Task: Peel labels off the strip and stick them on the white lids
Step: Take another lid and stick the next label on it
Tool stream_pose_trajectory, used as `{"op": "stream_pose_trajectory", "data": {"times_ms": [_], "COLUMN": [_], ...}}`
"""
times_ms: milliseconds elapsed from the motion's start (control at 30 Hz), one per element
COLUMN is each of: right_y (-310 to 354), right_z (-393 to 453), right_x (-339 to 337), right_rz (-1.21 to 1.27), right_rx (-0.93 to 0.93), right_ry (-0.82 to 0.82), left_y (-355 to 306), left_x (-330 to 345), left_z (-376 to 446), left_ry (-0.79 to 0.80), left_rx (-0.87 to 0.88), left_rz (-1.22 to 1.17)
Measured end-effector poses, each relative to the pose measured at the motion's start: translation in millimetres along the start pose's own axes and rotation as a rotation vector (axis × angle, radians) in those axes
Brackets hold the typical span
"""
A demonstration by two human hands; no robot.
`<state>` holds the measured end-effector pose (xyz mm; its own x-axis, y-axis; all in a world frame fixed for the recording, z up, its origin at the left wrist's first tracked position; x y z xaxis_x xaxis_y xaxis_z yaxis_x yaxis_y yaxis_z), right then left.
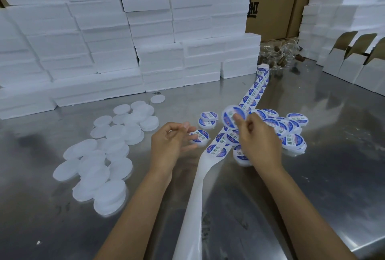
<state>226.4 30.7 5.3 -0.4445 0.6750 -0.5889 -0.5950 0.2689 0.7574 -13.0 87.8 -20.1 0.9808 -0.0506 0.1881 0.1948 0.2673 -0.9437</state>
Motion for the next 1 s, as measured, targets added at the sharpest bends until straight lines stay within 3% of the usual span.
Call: {"op": "stream_pose_trajectory", "data": {"times_ms": [233, 400, 533, 700, 833, 1000], "right_y": [-58.7, -47.3, 14.6, 105.6, 144.6, 157.4], "right_z": [27.9, 19.9, -7.2, -33.9, -32.7, -35.3], "right_x": [-43.1, -46.9, 0.1, 80.0, 153.9, 214.1], "right_rz": [-0.19, -0.121, -0.064, -0.052, -0.072, -0.087], "right_rx": [0.241, 0.2, -0.081, -0.393, -0.401, -0.353], "right_ry": [-0.202, -0.228, 0.003, 0.36, 0.567, 0.691], "left_y": [9.4, 15.0, 13.2, 10.0, 9.4, 8.5], "left_x": [-16.1, -24.7, -35.1, -80.1, -100.1, -107.7], "left_z": [4.9, 8.9, 13.7, 19.4, 20.8, 22.5], "left_ry": [-0.028, -0.05, -0.1, -0.356, -0.463, -0.507], "left_rx": [-0.073, -0.109, -0.077, -0.043, -0.038, -0.043], "left_rz": [0.127, 0.19, 0.25, 0.304, 0.27, 0.265]}}
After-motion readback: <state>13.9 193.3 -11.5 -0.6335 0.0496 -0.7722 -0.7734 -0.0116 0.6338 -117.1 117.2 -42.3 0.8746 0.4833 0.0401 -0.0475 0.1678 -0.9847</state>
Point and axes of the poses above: each hand's wrist, its own z-axis towards the middle knuckle, its own x-axis out of the palm, y = z × x, the point moved 10 cm from there along z, towards the middle knuckle, and after that the axes turned 14 degrees about x, right-handed, at the moved point
